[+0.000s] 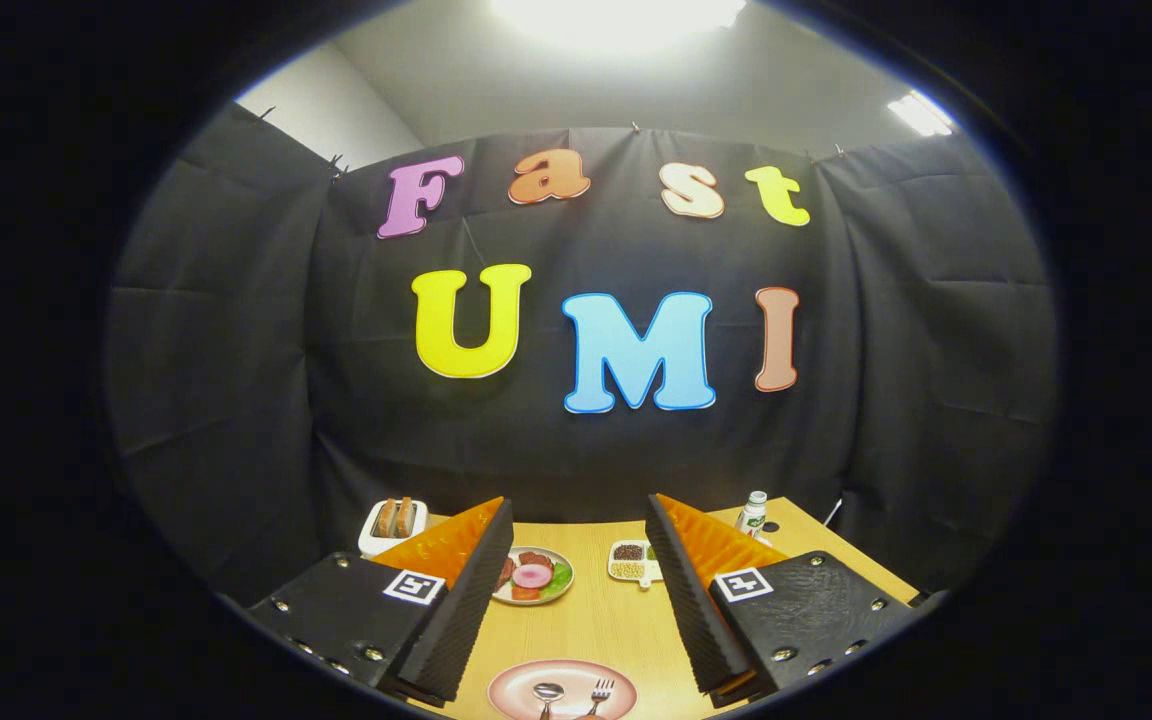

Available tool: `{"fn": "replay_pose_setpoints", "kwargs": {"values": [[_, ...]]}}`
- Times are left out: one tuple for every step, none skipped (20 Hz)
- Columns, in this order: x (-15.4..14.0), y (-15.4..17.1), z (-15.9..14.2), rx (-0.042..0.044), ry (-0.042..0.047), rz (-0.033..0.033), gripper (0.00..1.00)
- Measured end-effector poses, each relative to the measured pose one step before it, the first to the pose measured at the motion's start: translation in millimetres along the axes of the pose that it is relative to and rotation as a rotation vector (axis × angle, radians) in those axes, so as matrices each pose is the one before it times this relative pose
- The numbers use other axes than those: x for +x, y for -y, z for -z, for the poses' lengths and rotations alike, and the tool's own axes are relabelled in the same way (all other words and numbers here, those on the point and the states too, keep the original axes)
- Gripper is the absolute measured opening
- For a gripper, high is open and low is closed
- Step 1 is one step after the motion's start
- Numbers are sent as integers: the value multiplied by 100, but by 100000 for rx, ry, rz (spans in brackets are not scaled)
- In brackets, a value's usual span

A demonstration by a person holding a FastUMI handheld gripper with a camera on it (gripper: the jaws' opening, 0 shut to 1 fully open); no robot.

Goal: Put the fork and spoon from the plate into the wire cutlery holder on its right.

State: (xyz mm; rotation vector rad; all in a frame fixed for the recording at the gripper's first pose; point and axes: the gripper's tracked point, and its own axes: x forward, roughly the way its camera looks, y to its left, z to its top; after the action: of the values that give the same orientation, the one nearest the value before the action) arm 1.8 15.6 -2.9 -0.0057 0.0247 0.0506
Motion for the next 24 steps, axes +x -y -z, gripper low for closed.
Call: {"fn": "replay_pose_setpoints", "kwargs": {"values": [[73,-85,13,139,-126,-235,83],[125,-27,88,66,-181,-331,83],[107,-98,-18,1,-307,-374,83],[129,-117,130,-135,-207,-398,83],[165,-22,14,-1,-418,-150,83],[155,-43,384,48,-786,72,83],[161,4,359,154,-1279,119,83],[82,-9,759,123,-2344,320,83],[248,131,802,-47,-2696,837,83],[188,-8,1089,62,-3072,460,83],[190,-33,1084,452,-3696,82,83],[346,-212,1357,422,-4035,-575,83],[364,-45,1551,169,-5066,8,83],[430,356,1946,-28,-5981,855,83],[409,140,1825,-343,-6203,575,83],[623,89,1962,-635,-6220,824,83],[564,149,1578,-866,-5645,1033,83],[654,139,1632,-577,-5375,1035,83],[701,144,1529,272,-5364,1020,84],[658,53,1467,343,-4593,408,84],[529,42,1291,326,-4277,479,84],[735,143,1485,310,-4326,805,84],[741,173,1210,-10,-4241,930,84],[852,225,1297,-11,-4262,1268,82]]}}
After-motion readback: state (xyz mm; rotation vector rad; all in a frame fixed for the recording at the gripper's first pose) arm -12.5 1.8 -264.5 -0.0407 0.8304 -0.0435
